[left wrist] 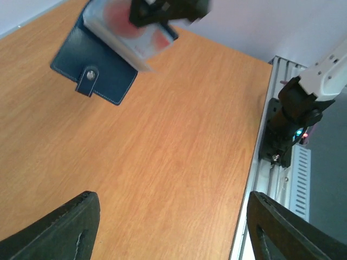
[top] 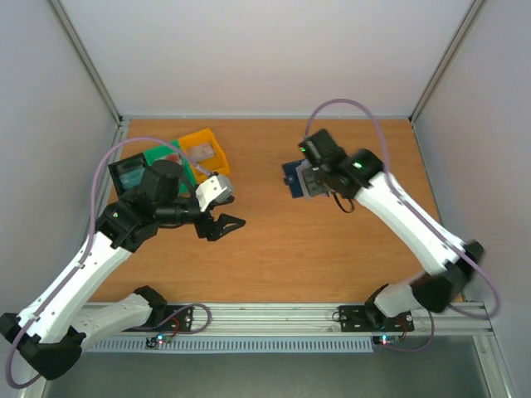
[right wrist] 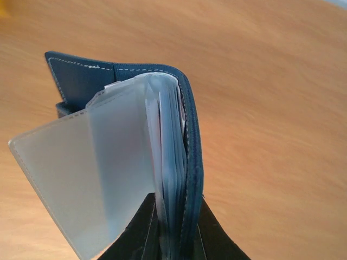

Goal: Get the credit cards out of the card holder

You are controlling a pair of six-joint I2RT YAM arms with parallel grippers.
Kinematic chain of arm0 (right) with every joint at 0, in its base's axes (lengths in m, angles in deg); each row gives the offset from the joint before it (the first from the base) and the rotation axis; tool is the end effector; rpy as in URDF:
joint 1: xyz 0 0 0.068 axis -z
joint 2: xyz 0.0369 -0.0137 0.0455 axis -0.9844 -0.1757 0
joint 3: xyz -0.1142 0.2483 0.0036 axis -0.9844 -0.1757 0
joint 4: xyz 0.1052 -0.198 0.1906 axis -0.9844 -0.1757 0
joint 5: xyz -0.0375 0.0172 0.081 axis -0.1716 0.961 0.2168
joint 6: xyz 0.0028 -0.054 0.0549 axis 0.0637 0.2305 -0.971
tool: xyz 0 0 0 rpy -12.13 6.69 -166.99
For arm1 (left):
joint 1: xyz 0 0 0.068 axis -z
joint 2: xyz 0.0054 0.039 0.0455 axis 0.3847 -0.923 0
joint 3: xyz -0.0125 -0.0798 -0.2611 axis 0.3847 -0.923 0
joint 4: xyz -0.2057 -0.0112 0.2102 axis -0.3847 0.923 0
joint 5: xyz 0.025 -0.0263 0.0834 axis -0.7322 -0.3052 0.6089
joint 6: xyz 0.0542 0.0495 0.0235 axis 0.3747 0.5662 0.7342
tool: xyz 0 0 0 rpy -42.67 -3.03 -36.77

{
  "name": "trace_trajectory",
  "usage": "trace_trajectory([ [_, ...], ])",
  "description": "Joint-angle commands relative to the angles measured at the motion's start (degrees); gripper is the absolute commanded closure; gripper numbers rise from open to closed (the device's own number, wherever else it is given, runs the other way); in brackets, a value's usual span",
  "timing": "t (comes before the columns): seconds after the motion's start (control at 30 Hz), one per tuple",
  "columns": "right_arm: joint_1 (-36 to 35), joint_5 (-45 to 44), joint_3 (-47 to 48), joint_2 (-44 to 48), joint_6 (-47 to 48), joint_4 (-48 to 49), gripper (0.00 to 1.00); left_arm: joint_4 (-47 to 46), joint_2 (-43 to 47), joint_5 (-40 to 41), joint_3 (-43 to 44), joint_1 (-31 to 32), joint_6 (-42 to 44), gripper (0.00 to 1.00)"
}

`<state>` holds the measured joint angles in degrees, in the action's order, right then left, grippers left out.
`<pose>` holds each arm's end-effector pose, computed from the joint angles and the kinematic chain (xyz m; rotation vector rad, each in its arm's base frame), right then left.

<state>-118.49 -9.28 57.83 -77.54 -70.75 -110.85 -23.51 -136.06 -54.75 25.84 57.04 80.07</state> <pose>0.2561 0.1826 0.3703 -1.0097 2.2412 -0.1532 0.1785 -0.1650 0.3676 1.1523 1.8507 -0.8392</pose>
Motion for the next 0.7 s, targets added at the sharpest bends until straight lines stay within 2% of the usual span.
trace_trajectory([
  [0.0, -2.02, -22.42, 4.8, -9.95, -8.49, -15.9, 0.99, -4.95, 2.43, -3.25, -1.47, 0.0, -2.28, 0.27],
  [0.13, -3.4, -7.87, 4.12, -7.95, -8.71, -6.22, 0.99, -12.0, 3.32, -9.95, -5.24, 0.41, -9.65, 0.39],
  [0.17, -4.0, -6.16, 4.32, -7.82, -9.45, -5.12, 0.99, -15.28, 3.53, -11.58, -6.7, 0.61, -14.02, 0.43],
  [0.3, -9.66, -6.01, 8.94, -11.77, -11.73, -5.37, 0.99, -36.23, 3.18, -15.99, -13.32, 2.01, -30.2, 0.47],
  [0.37, -12.63, -5.15, 11.5, -13.66, -12.38, -5.03, 0.99, -47.66, 2.2, -16.12, -16.39, 2.75, -38.64, 0.46],
  [0.4, -13.81, -4.37, 12.37, -14.19, -12.62, -4.54, 0.99, -50.57, 1.54, -15.24, -17.22, 3.1, -43.13, 0.45],
  [0.5, -15.84, -0.67, 13.08, -14.5, -13.42, -1.65, 0.99, -50.07, 0.34, -10.93, -17.62, 3.4, -47.63, 0.46],
  [0.67, -16.66, 6.45, 13.66, -14.57, -13.53, 1.52, 0.99, -46.02, 1.29, -6.67, -19.68, 3.39, -49.44, 0.51],
])
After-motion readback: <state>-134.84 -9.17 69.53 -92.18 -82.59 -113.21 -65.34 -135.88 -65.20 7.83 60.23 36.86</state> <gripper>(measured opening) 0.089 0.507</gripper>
